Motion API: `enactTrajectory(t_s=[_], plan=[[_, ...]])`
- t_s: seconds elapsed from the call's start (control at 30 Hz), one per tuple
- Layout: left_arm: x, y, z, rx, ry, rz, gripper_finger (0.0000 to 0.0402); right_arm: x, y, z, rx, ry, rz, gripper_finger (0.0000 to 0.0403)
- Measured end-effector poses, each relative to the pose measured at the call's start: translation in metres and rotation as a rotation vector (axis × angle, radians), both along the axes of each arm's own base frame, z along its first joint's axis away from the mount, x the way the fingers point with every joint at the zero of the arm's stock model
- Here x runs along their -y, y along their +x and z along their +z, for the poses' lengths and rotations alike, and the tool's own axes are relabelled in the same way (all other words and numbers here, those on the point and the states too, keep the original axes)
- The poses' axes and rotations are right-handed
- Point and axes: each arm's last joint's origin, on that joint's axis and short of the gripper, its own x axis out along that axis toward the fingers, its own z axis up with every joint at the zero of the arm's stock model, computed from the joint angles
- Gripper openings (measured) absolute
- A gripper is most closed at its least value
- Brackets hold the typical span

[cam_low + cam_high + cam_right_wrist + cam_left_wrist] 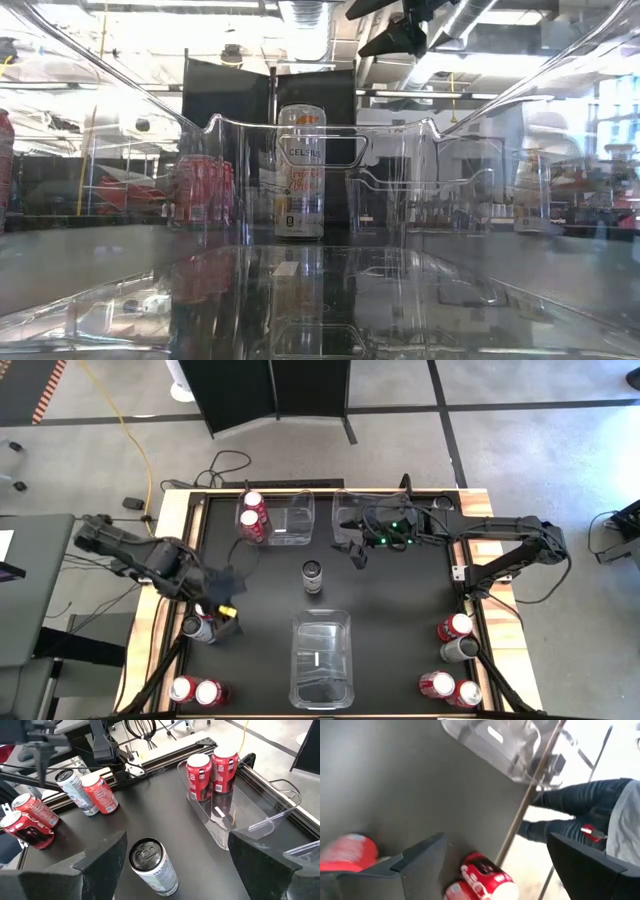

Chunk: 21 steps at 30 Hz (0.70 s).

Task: Sort soda cans
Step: Put the red white soda can into the left transparent bin

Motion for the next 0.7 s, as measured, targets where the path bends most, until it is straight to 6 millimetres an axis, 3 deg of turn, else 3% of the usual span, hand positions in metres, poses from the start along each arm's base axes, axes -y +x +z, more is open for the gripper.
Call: enactTrajectory(t_s=[0.23, 0.4, 0.7], plan=[[0.032, 0.009, -0.012, -0.105, -0.02, 0.013, 0.0303, -0.003, 0.0, 0.0, 0.0, 0.0, 0.014, 0.0363], [0.054, 0.01, -0.021, -0.169, -0.043, 0.015, 0.0284, -0.017, 0.002, 0.0, -0.003, -0.039, 0.078, 0.0363], [0.086, -0.005, -0.016, -0.197, -0.202, 0.076, 0.0281, -0.019, 0.002, 0.0, -0.017, -0.081, 0.101, 0.0353]])
